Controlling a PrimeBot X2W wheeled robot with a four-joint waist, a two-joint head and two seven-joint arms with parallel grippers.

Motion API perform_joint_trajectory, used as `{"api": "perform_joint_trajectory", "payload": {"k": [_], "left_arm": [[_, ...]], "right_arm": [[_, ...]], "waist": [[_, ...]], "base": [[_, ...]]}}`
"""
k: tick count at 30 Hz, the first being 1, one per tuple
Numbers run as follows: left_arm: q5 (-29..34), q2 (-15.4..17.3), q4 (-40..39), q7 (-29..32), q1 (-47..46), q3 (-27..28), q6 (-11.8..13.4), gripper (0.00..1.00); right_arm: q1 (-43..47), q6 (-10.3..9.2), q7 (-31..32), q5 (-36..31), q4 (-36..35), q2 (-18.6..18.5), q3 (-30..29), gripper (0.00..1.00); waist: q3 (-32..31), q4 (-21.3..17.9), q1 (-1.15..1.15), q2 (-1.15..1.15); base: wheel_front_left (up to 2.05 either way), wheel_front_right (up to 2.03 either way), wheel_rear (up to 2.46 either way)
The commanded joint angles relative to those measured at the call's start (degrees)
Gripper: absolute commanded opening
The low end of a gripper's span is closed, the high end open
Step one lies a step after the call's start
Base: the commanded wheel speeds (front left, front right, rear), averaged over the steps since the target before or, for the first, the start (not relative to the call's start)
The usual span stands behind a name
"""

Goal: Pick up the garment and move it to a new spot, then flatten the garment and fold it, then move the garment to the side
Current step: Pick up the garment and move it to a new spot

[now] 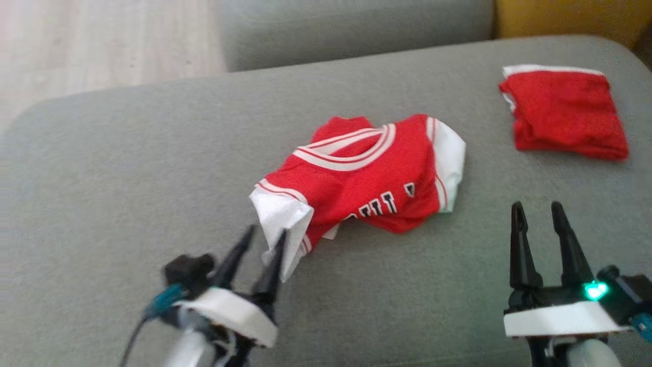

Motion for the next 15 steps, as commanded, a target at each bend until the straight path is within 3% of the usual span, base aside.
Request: {"api": "perform_joint_trajectory", "payload": {"k": [1,6,15], "left_arm": [[0.41,0.11,-3.03,-0.71,-1.08,4.38,-0.14,1.00],[5.07,-0.65,-8.51,-0.71,4.27,13.66,0.01,1.00],[17.33,-1.84,-14.62,-0.72,11.02,21.00,0.02,1.00]], "right_arm": [[-0.74,0.39,-0.13,-0.29,-1.36,-0.19,0.91,1.00],[0.13,0.39,-0.13,-0.37,0.73,-0.19,-0.24,1.00],[1.98,0.39,-0.13,-3.61,2.27,-0.19,-1.82,1.00]], "waist": [[-2.05,2.70,0.00,0.00],[-4.21,6.22,0.00,0.00],[-7.24,9.76,0.00,0.00]], "base": [[0.00,0.00,0.00],[0.00,0.00,0.00],[0.00,0.00,0.00]]}}
